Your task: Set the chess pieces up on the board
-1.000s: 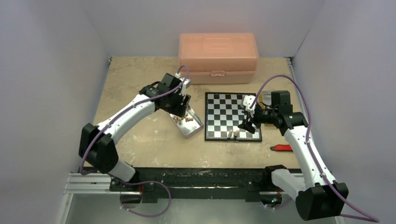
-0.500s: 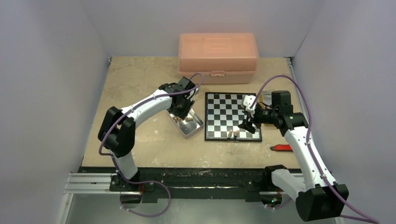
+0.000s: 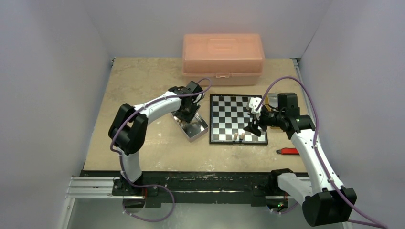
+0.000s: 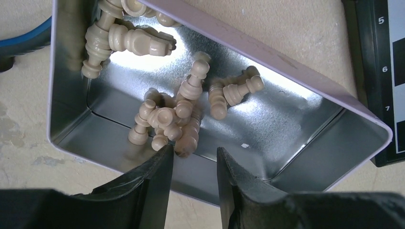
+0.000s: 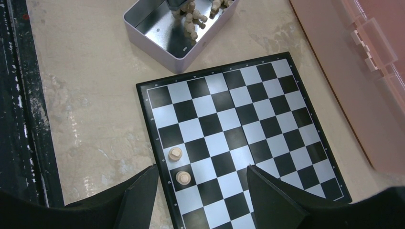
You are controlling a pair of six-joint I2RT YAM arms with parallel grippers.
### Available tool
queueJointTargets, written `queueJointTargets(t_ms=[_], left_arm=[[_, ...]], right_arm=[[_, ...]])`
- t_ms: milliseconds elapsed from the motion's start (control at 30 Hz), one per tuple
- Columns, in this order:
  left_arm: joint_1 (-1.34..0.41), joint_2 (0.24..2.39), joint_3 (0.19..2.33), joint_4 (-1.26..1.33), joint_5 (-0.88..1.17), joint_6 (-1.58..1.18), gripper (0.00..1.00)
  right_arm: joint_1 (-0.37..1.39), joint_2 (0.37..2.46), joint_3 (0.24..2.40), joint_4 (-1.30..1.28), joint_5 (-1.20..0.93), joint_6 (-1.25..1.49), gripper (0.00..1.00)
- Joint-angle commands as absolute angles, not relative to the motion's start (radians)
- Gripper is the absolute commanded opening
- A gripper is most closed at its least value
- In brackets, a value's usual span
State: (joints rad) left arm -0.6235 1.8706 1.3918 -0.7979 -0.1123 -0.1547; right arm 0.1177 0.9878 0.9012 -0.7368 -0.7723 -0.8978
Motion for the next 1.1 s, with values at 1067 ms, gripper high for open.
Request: queueJointTargets(t_ms=[1067], left_arm=[[-0.592,1.912,1.424,-0.766,-0.109,-0.155,0.27]], right_arm=[[0.116,0.991,0.914,-0.724,-0.773,-0.890,0.72]])
